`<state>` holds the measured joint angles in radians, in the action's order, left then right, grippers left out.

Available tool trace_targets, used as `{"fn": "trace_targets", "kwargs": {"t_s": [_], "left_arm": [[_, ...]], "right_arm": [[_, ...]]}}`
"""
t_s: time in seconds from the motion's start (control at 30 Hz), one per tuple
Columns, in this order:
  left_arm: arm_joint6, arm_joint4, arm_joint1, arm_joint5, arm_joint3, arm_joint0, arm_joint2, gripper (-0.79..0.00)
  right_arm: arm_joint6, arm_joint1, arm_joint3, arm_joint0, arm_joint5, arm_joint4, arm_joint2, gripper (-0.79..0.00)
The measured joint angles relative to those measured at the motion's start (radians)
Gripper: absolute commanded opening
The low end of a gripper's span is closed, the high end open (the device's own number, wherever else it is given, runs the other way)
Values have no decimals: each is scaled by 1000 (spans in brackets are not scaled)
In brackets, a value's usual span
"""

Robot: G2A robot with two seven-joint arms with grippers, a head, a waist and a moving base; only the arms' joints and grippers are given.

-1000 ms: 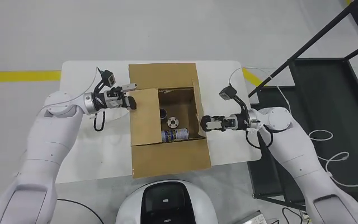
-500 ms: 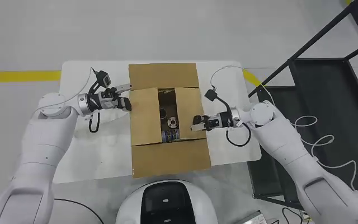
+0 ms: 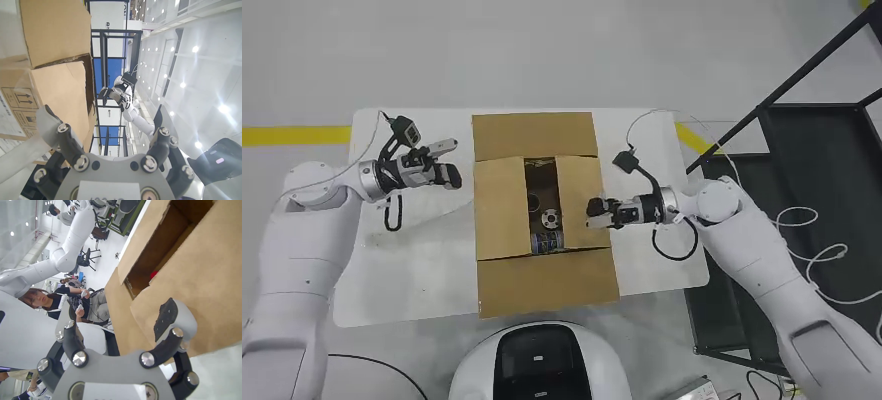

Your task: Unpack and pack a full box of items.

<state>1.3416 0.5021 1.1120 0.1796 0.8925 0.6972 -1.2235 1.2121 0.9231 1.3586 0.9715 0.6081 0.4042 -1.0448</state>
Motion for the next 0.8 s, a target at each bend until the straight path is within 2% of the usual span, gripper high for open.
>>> {"fn": "trace_targets", "kwargs": {"t_s": [0.2,0.37,0.63,0.8], "left_arm": [[-19,14,-1,13,-67,-60,-14,0],[-70,23,22,67,-166,-108,27,0],[-153,13,67,205,-319,-170,100,0],[-162,11,69,214,-330,-173,102,0]], "right_arm": [[28,-76,66,175,-28,24,-177,0],[51,-105,50,297,-51,54,-248,0],[66,-104,-6,305,-66,63,-219,0],[66,-104,-5,305,-66,63,-220,0]]}}
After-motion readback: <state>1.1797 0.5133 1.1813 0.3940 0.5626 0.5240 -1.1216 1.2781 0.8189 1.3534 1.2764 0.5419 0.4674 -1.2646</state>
